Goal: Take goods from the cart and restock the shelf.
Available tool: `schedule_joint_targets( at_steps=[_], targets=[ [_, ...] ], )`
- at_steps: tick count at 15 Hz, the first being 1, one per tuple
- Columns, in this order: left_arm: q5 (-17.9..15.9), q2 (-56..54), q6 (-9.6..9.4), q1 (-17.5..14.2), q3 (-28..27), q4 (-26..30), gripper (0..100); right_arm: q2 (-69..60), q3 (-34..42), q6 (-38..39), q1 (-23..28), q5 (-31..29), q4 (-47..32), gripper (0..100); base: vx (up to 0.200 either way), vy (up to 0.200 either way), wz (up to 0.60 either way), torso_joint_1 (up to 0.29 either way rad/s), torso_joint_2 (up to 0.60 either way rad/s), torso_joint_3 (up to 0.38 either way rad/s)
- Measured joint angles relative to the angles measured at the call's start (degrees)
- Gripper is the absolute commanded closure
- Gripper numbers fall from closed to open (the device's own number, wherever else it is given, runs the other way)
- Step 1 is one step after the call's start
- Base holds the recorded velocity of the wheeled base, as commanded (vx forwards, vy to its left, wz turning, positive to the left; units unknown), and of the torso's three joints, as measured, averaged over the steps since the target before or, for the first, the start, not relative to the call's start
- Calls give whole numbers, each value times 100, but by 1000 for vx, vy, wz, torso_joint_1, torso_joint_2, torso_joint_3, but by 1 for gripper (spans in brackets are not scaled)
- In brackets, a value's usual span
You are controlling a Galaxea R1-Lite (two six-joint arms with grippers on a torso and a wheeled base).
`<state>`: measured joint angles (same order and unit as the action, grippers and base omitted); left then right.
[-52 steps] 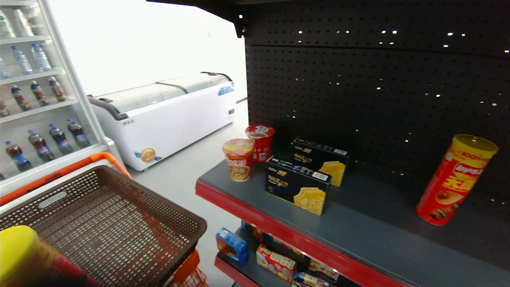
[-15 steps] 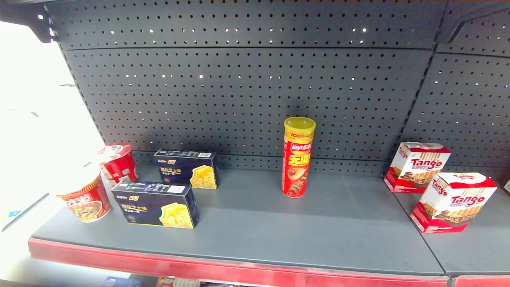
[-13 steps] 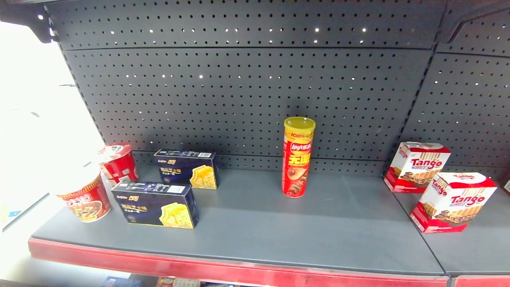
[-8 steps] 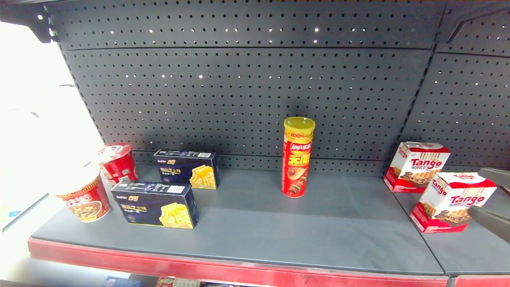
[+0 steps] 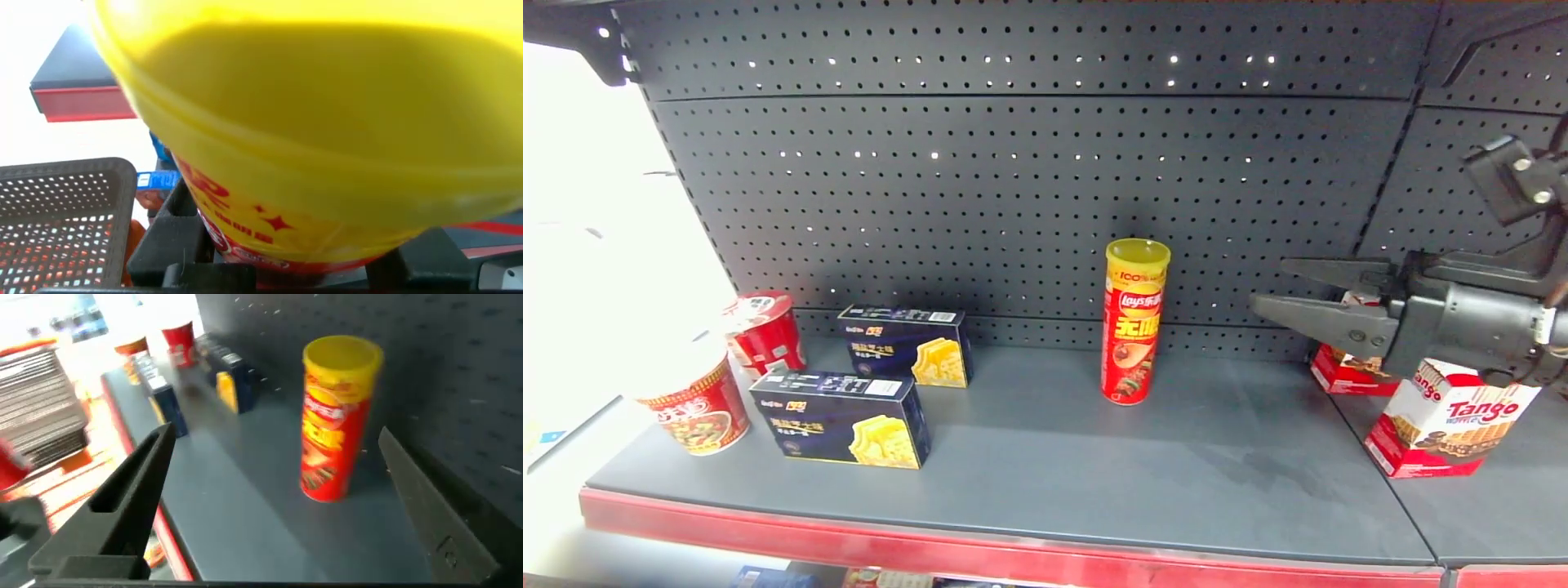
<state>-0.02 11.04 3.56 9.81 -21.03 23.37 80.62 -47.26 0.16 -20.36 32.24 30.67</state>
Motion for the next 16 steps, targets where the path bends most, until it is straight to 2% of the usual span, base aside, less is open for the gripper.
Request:
schedule_joint_targets(
  at_steps=[2, 5, 9, 14, 16],
  targets=[
    [-7, -7, 76, 11, 52, 2, 100, 485, -480, 5, 134, 460, -234, 0, 0, 0, 0, 0, 0, 0],
    [-16, -9, 82, 24, 67, -6, 100, 1089, -1092, -13, 258, 777, -497, 0, 0, 0, 0, 0, 0, 0],
    [-16, 0, 95, 38, 67, -16, 100, 1944, -1558, -117, 421, 1596, 217, 0, 0, 0, 0, 0, 0, 0],
    [-24, 0, 243, 38, 74, -17, 100, 2712, -1737, -127, 474, 2121, 674, 0, 0, 0, 0, 0, 0, 0],
    [-22, -5, 246, 38, 83, -6, 100, 2959, -1753, -122, 484, 2308, 945, 0, 0, 0, 0, 0, 0, 0]
  ],
)
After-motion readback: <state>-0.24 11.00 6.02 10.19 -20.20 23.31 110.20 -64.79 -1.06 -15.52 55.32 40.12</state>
